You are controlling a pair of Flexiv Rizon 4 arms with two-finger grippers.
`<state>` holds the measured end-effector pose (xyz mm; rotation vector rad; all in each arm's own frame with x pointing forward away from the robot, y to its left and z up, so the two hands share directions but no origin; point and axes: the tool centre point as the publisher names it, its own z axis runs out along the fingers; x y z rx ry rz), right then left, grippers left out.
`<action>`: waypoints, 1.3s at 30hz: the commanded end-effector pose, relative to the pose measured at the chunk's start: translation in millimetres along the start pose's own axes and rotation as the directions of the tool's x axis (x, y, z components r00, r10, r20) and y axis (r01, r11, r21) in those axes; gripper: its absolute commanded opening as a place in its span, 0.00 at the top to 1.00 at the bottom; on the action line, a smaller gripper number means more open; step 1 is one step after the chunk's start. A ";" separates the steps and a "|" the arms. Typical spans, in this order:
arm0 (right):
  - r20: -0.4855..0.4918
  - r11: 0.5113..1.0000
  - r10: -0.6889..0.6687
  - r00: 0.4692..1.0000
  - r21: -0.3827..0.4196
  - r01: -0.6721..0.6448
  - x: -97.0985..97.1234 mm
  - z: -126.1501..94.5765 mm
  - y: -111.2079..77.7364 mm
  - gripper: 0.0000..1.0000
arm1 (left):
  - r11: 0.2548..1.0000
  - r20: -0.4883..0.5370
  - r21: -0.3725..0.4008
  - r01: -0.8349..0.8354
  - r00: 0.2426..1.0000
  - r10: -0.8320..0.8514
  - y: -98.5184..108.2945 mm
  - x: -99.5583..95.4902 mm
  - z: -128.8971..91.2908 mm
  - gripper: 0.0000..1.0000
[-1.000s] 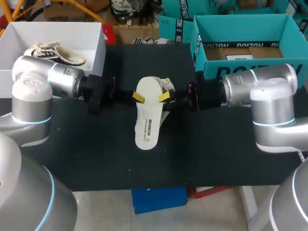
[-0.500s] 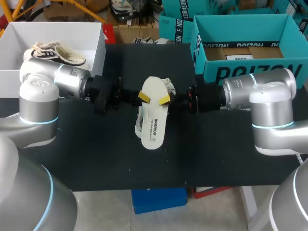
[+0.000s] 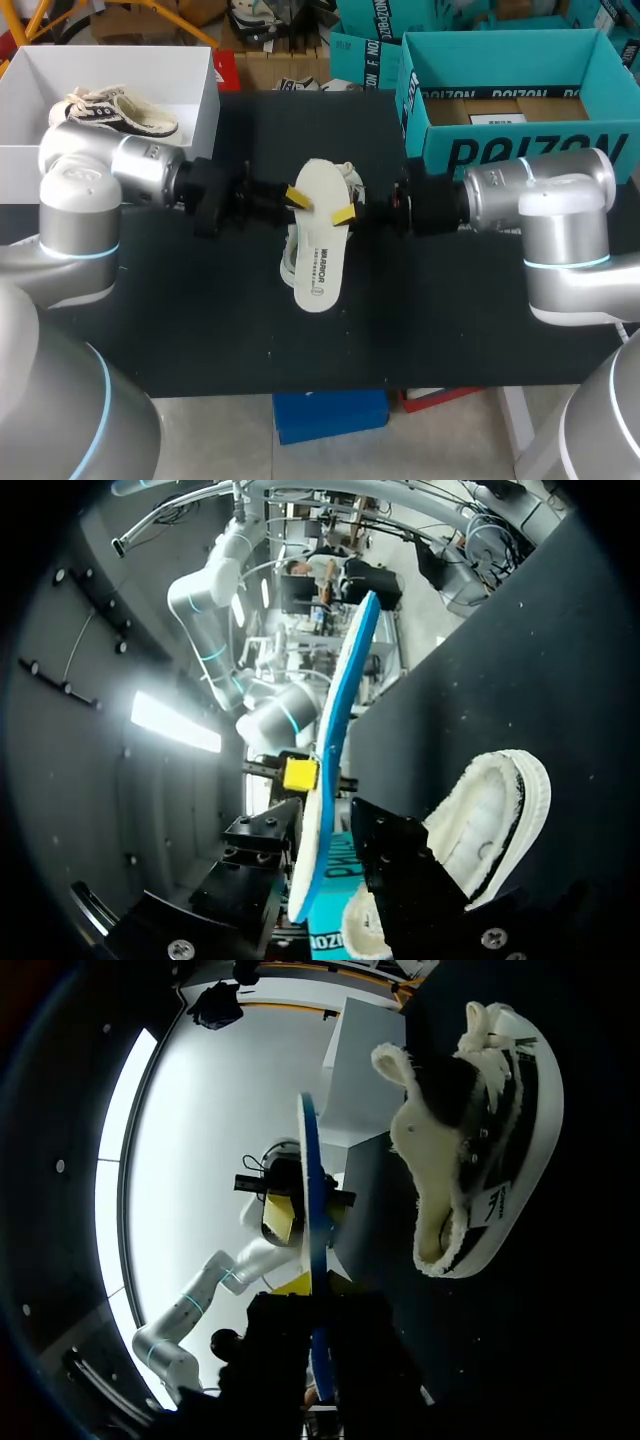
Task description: Take the shoe out of the shoebox, open the shoe tongue, remove and reinsert the insole, then place the shoe into the shoebox
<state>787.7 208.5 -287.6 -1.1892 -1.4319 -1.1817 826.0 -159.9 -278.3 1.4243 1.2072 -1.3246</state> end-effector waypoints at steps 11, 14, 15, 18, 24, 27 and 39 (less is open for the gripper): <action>0.008 1.000 0.008 1.000 -0.008 -0.008 -1.7 0.7 0.0 1.00 | 0.981 -0.020 -0.171 -0.088 0.996 0.086 -22.3 -7.3 -8.3 0.15; 0.009 1.000 0.006 1.000 -0.014 -0.006 -1.5 -0.4 0.3 1.00 | 0.974 0.011 -0.219 -0.055 0.998 0.059 -27.3 -7.1 -12.0 0.29; 0.010 1.000 0.005 1.000 -0.015 -0.005 -1.4 -0.4 0.3 1.00 | 0.971 0.012 -0.232 -0.055 0.998 0.060 -29.1 -6.0 -13.1 0.32; 0.012 1.000 0.002 1.000 -0.020 -0.002 -1.1 -1.0 0.9 1.00 | 0.964 0.036 -0.265 -0.018 0.999 0.028 -33.3 -2.0 -15.8 0.46; 0.013 1.000 0.003 1.000 -0.027 -0.002 -1.3 -1.5 1.7 1.00 | 0.943 0.071 -0.329 0.042 0.997 -0.020 -37.2 4.9 -18.7 0.51; 0.010 1.000 0.003 1.000 -0.030 -0.003 -1.4 -1.6 2.0 1.00 | 0.932 0.092 -0.356 0.063 0.995 -0.032 -38.9 6.8 -18.1 0.50; -0.001 1.000 0.010 1.000 -0.028 -0.010 -3.9 -1.2 0.5 1.00 | 0.932 0.103 -0.361 0.009 0.994 0.030 -22.7 -1.4 -6.4 0.48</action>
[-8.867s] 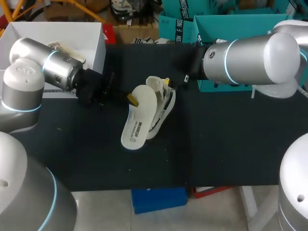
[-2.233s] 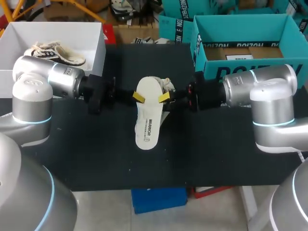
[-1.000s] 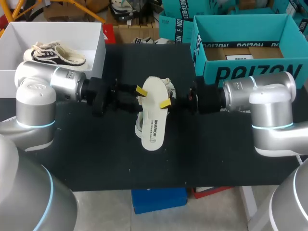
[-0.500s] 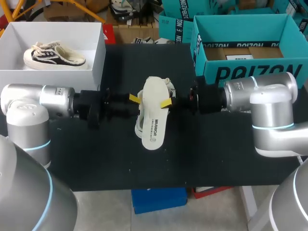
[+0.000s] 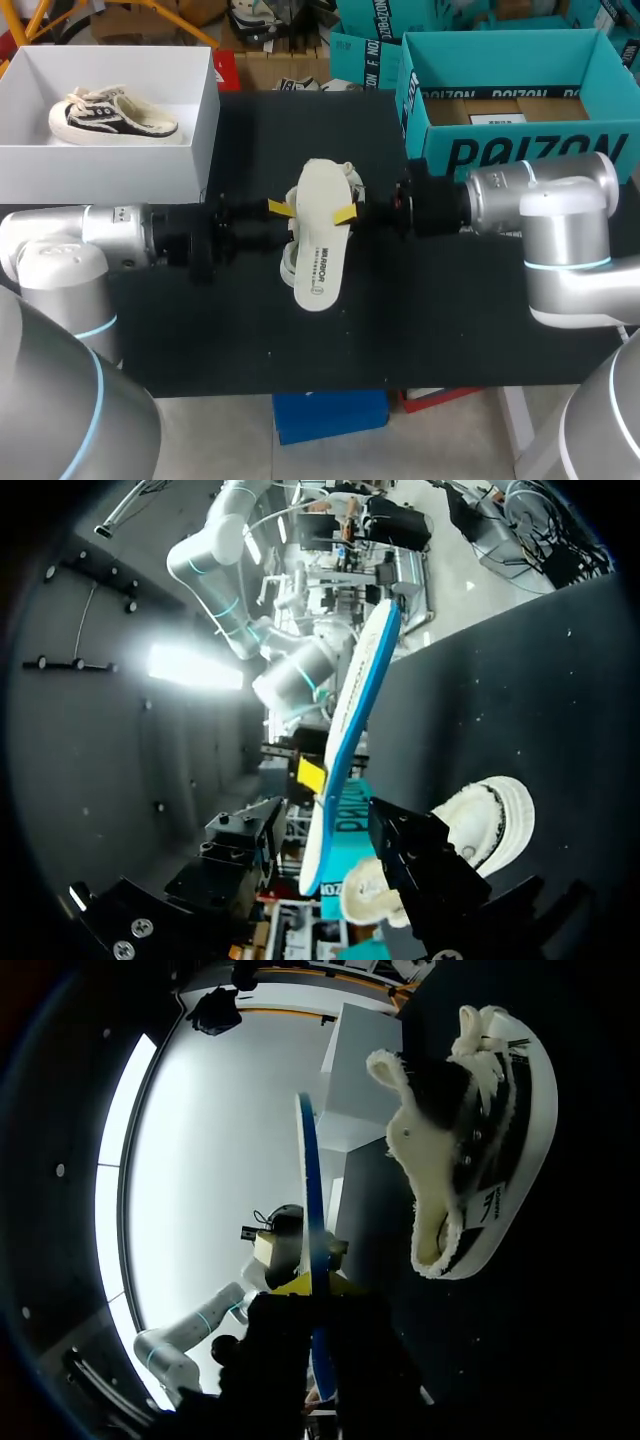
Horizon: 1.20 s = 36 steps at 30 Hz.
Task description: Take the shoe out of the shoebox, open the shoe tongue, remove and reinsert the insole, then place the shoe into the shoebox
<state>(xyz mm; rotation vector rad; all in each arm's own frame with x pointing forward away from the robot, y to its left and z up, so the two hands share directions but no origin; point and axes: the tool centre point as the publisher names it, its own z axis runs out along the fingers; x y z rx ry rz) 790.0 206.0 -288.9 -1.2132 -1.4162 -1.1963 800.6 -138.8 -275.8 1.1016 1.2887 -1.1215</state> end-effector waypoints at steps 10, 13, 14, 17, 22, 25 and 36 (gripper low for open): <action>-0.012 1.000 0.008 1.000 -0.006 -0.008 -5.3 0.3 -3.1 1.00 | 0.999 -0.003 -0.019 -0.044 0.999 0.044 7.1 -2.2 26.1 0.52; -0.015 1.000 0.008 1.000 -0.008 -0.008 -5.3 0.1 -3.4 1.00 | 0.999 -0.012 -0.015 -0.043 0.999 0.043 8.7 0.6 28.9 0.56; -0.016 1.000 0.007 1.000 -0.008 -0.007 -5.3 0.1 -3.5 1.00 | 0.999 -0.016 -0.013 -0.044 0.999 0.043 8.6 1.1 29.9 0.63; -0.020 1.000 0.005 1.000 -0.007 -0.006 -4.9 0.4 -4.0 1.00 | 0.999 -0.029 -0.005 -0.047 0.998 0.047 9.3 2.9 33.4 1.00; -0.027 1.000 0.002 1.000 -0.005 -0.003 -3.2 1.4 -4.8 1.00 | 0.999 -0.041 -0.001 -0.050 0.998 0.050 10.2 3.6 35.5 1.00; -0.030 1.000 0.000 1.000 -0.006 0.000 -2.8 1.6 -5.0 0.97 | 0.999 -0.050 0.003 -0.054 0.997 0.054 9.1 3.3 36.1 1.00; 0.070 0.999 -0.020 0.997 -0.031 0.022 2.3 -12.9 -9.3 0.00 | 0.995 -0.166 0.094 -0.024 0.985 0.040 0.0 4.9 16.0 1.00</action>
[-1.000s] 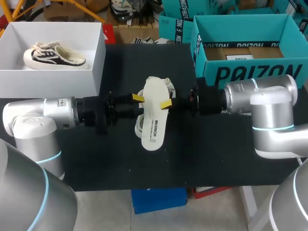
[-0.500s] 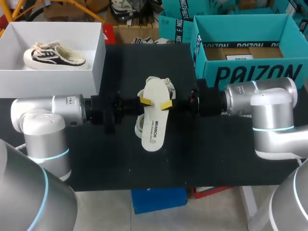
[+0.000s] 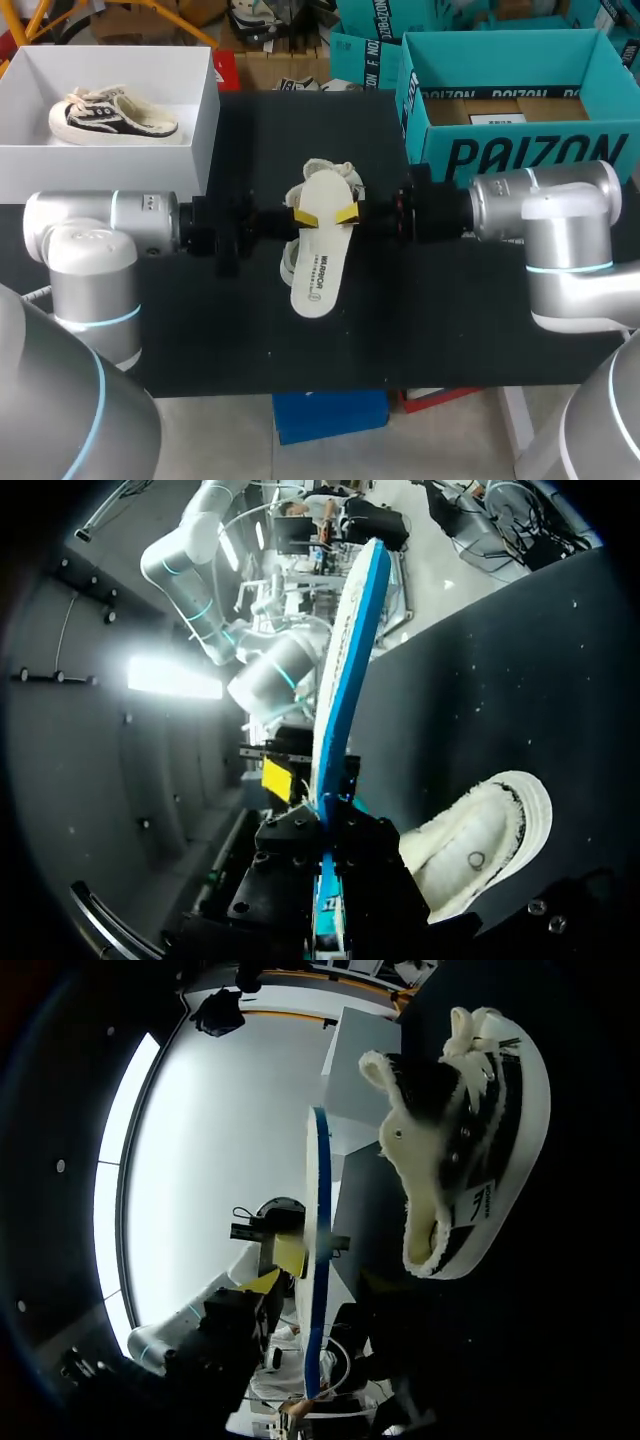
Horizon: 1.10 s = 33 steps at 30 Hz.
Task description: Take the shoe out of the shoebox, open the shoe tongue, remove and reinsert the insole, then place the shoe into the shoebox
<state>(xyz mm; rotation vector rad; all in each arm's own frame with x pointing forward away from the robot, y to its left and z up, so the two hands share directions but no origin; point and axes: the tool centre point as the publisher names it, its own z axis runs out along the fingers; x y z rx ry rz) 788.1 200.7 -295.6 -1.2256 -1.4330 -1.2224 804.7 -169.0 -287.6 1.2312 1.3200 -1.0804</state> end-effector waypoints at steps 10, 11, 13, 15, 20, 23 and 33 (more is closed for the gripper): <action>0.316 0.998 -0.003 0.949 -0.051 0.021 7.8 -33.3 -18.4 0.00 | 0.993 -0.176 0.076 0.094 0.981 -0.079 -0.6 -4.2 -45.6 1.00; 0.340 0.997 -0.002 0.940 -0.067 0.026 8.0 -37.2 -19.6 0.00 | 0.992 -0.187 0.076 0.097 0.979 -0.081 0.0 -3.6 -47.9 1.00; 0.376 0.994 0.006 0.927 -0.101 0.034 9.0 -44.3 -22.5 0.00 | 0.991 -0.204 0.079 0.108 0.975 -0.090 1.2 -2.8 -52.4 1.00; 0.414 0.989 0.018 0.910 -0.139 0.044 10.6 -51.2 -26.3 0.00 | 0.990 -0.219 0.085 0.113 0.971 -0.092 2.6 -1.9 -55.8 1.00; 0.481 0.969 0.051 0.875 -0.236 0.074 14.3 -65.7 -37.0 0.00 | 0.982 -0.255 0.110 0.152 0.960 -0.120 4.6 -2.2 -60.5 1.00; 0.508 0.955 0.065 0.859 -0.282 0.095 17.1 -71.4 -43.7 0.00 | 0.978 -0.275 0.121 0.170 0.952 -0.132 5.4 -1.6 -62.1 1.00; 0.561 0.946 0.069 0.825 -0.299 0.124 22.4 -78.7 -51.5 0.00 | 0.961 -0.314 0.151 0.230 0.933 -0.174 7.1 -0.6 -67.0 1.00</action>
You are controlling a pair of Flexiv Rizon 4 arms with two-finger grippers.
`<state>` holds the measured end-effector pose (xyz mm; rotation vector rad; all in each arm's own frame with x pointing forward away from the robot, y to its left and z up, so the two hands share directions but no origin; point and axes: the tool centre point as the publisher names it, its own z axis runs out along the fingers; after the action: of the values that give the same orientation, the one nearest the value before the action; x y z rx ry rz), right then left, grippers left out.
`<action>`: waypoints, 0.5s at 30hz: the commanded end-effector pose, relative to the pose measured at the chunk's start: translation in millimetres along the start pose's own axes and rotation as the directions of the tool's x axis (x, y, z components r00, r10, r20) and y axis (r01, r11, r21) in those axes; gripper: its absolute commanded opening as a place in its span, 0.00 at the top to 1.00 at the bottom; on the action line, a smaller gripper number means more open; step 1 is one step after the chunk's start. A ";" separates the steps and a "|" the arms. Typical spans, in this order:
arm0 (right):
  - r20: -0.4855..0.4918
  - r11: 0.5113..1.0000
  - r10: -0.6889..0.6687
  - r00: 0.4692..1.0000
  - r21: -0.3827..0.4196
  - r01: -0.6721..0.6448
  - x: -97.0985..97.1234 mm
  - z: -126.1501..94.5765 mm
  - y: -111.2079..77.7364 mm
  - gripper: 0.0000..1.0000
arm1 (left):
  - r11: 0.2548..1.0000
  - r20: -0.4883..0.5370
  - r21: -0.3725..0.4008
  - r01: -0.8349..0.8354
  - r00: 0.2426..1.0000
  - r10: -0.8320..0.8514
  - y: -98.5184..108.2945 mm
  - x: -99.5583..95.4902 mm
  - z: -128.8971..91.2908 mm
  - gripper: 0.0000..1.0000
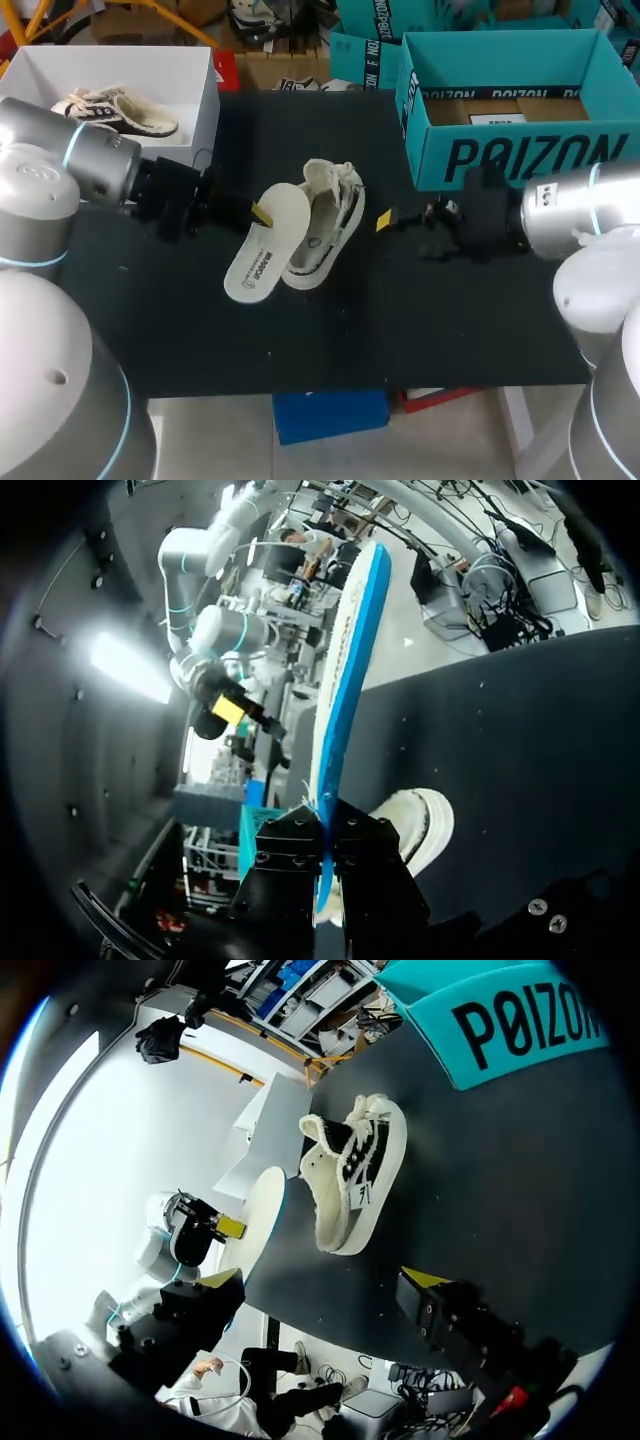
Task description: Take the shoe out of the shoebox, open the shoe tongue, remove and reinsert the insole, then place the shoe into the shoebox
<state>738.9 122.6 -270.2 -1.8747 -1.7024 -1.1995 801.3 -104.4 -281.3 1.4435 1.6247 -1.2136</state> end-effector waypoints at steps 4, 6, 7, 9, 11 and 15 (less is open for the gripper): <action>0.038 1.000 0.002 0.999 -0.025 -0.001 1.9 -0.7 -3.7 0.00 | 0.999 -0.022 0.042 0.012 1.000 -0.011 1.0 -0.6 -3.1 1.00; 0.038 1.000 0.002 0.999 -0.025 -0.001 1.9 -0.7 -3.7 0.00 | 0.998 -0.026 0.065 0.014 1.000 -0.012 -2.0 0.2 -1.7 1.00; 0.038 1.000 0.002 0.999 -0.025 -0.001 1.9 -0.7 -3.7 0.00 | 0.997 -0.029 0.076 0.015 0.999 -0.013 -3.3 0.6 -1.0 1.00; 0.038 1.000 0.002 0.999 -0.025 -0.001 1.9 -0.7 -3.7 0.00 | 0.996 -0.037 0.093 0.017 0.999 -0.014 -5.5 1.8 0.3 1.00; 0.038 1.000 0.002 0.999 -0.025 -0.001 1.9 -0.7 -3.7 0.00 | 0.995 -0.039 0.098 0.018 0.999 -0.015 -6.4 2.7 1.1 1.00; 0.064 0.997 0.029 0.998 -0.068 -0.024 0.5 -8.9 -3.9 0.00 | 0.994 -0.044 0.106 0.023 0.999 -0.018 -7.0 4.7 1.5 1.00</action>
<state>739.4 119.3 -268.1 -1.9546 -1.6865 -1.2099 791.2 -102.9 -283.6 1.5257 1.6276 -1.3055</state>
